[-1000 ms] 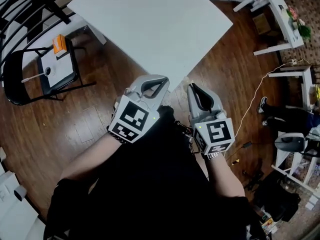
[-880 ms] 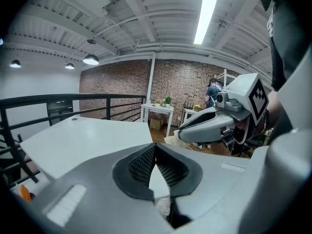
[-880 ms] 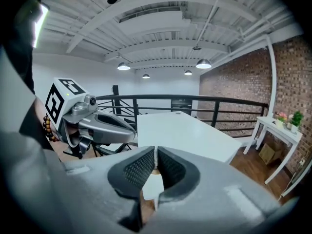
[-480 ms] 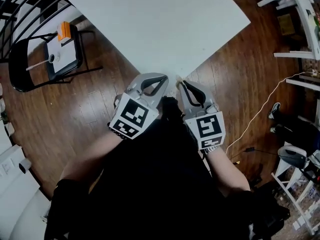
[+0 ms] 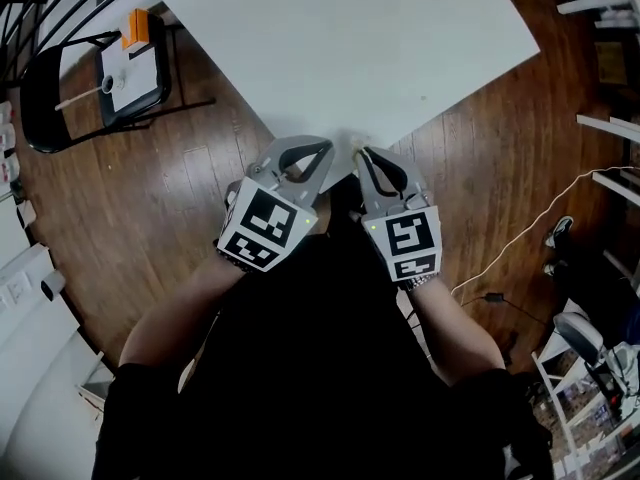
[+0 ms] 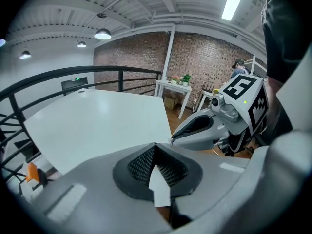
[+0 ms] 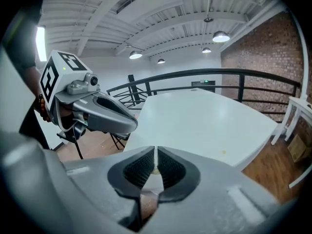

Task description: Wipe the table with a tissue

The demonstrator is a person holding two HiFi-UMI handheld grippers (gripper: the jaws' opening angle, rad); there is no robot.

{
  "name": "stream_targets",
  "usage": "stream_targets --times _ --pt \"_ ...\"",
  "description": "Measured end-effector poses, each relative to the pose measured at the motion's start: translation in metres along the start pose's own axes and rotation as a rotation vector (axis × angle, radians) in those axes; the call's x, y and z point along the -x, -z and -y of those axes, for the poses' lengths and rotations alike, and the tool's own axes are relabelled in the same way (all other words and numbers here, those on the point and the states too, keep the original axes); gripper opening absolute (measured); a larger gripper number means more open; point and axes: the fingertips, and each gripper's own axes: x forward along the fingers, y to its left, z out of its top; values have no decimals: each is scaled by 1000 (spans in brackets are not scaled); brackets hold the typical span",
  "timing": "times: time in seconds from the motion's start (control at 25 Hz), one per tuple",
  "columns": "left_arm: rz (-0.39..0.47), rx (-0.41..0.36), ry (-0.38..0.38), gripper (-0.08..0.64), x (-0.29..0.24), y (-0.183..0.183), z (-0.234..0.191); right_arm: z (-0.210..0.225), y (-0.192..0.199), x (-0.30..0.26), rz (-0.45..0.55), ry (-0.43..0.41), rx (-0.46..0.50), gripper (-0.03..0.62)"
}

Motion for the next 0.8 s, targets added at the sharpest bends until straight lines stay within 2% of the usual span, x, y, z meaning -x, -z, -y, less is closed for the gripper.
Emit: stream_targets --times 0.32,0.8 --pt "-35 29 -19 12 -19 6 -10 10 19 -26 -48 -43 5 8" --pt "-58 61 -38 12 -25 15 -8 17 43 -42 -112 -60 10 8"
